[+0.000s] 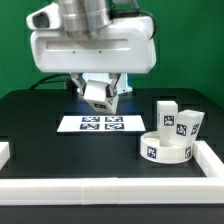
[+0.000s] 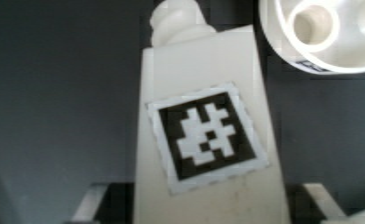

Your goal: Assemble stool

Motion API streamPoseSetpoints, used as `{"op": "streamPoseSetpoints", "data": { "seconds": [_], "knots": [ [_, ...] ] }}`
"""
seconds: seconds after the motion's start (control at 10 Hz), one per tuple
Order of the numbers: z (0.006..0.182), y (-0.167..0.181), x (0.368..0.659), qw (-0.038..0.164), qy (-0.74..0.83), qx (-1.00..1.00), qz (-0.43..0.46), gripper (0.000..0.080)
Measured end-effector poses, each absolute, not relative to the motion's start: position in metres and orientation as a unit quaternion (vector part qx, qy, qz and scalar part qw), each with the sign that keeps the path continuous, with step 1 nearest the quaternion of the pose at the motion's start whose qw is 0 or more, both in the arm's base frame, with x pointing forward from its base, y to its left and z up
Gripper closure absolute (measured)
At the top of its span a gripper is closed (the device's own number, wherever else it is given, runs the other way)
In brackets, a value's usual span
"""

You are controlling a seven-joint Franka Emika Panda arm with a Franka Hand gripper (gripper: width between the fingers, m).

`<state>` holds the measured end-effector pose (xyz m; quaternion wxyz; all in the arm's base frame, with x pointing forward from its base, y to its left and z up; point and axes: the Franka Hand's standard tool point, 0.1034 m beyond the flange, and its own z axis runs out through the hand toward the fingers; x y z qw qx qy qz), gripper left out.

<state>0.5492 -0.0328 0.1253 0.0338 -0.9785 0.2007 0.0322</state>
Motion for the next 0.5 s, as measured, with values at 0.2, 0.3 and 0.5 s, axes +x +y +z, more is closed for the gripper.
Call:
{"op": "streamPoseSetpoints", "data": {
  "seconds": [0.2, 0.3, 0.5],
  "knots": [
    [0.122, -0.033, 0.554, 0.024, 0.198, -0.979, -0.038, 0.0472],
    [0.12, -0.032, 0.556, 0.019, 0.195, -0.979, -0.062, 0.0472],
    [0.121, -0.02, 0.562, 0.007, 0.177, -0.975, -0.137, 0.0472]
  ]
}}
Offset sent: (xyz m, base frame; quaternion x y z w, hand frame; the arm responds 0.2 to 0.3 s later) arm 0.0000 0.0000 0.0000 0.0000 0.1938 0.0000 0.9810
